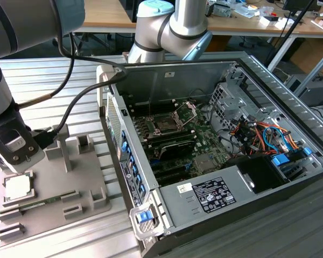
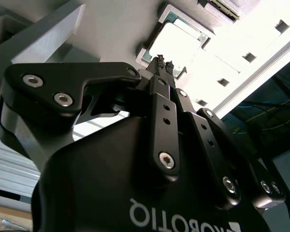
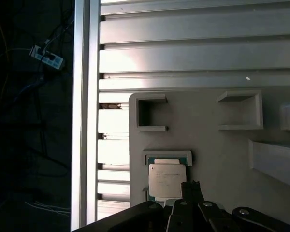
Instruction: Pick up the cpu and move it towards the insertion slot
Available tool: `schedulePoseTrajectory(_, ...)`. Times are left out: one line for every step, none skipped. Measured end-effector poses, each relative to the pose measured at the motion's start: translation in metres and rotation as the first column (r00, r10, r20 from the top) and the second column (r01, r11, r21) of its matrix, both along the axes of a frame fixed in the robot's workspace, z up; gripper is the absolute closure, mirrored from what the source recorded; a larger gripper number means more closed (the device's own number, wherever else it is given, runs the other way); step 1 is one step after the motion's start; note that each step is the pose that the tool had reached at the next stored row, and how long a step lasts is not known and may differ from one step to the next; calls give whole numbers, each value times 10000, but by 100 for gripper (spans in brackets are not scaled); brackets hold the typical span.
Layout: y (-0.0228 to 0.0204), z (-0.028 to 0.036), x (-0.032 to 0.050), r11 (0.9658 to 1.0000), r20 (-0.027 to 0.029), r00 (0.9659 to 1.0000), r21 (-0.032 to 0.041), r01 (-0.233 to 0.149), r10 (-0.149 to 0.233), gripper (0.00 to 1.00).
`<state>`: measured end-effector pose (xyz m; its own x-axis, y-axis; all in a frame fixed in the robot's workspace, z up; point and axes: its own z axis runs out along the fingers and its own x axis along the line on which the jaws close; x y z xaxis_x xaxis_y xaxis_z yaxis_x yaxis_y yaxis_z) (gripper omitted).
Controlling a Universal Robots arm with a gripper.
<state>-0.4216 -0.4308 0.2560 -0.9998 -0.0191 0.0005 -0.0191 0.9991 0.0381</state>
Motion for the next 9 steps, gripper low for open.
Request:
schedulePoseTrajectory(0,-4,0,10000,0,10000,0,0,0,89)
schedulePoseTrajectory(0,-7,0,10000,0,10000,0,0,0,89)
schedulePoseTrajectory(-1,-11,0,10000,0,10000,0,0,0,89)
schedulePoseTrajectory(-1,-17,-1,10000,0,10000,0,0,0,89)
schedulePoseTrajectory(-2,-21,-1,10000,0,10000,0,0,0,89)
schedulePoseTrajectory(-2,-27,-1,10000,0,10000,0,0,0,89)
schedulePoseTrajectory(-2,-30,-1,10000,0,10000,0,0,0,89)
schedulePoseTrajectory(-3,-33,-1,10000,0,10000,0,0,0,89)
schedulePoseTrajectory(-3,-41,-1,10000,1,10000,0,0,0,89)
